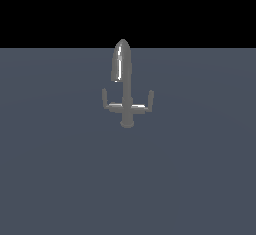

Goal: Turn on the faucet by rotating a designated handle.

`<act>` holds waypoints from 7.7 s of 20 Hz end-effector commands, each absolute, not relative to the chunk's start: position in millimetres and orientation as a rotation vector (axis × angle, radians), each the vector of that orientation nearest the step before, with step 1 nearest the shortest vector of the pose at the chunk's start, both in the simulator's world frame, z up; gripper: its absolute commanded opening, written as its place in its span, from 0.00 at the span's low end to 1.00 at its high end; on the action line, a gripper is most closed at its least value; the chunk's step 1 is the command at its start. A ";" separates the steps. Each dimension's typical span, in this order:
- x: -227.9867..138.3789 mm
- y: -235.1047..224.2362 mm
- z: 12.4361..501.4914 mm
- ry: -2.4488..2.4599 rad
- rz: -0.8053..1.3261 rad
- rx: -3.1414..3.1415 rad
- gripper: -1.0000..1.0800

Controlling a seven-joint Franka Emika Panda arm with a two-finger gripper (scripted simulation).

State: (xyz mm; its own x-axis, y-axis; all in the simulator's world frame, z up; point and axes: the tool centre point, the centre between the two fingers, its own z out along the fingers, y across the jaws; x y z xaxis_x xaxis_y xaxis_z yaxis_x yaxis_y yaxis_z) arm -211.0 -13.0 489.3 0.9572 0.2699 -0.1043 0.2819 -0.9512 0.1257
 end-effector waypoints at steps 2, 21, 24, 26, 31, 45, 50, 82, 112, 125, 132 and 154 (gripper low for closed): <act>-200.4 -14.7 484.8 0.571 -0.209 2.894 0.00; -137.0 -16.9 457.0 1.308 -0.670 2.401 0.00; -126.3 -16.0 451.7 1.411 -0.743 2.311 0.00; -119.1 -15.2 448.0 1.477 -0.792 2.249 0.00; -100.9 -12.6 438.0 1.635 -0.913 2.090 0.00; -50.0 -0.3 404.0 2.016 -1.239 1.606 0.00; -32.4 5.5 389.5 2.131 -1.350 1.423 0.00; 56.8 51.4 267.9 2.602 -1.970 0.167 0.00; 81.3 78.4 138.4 2.704 -2.351 -0.925 0.00; 79.1 79.4 130.7 2.704 -2.370 -0.993 0.00; 65.9 81.0 135.8 2.704 -2.370 -0.993 0.00; 22.1 86.4 137.0 2.703 -2.367 -0.999 0.00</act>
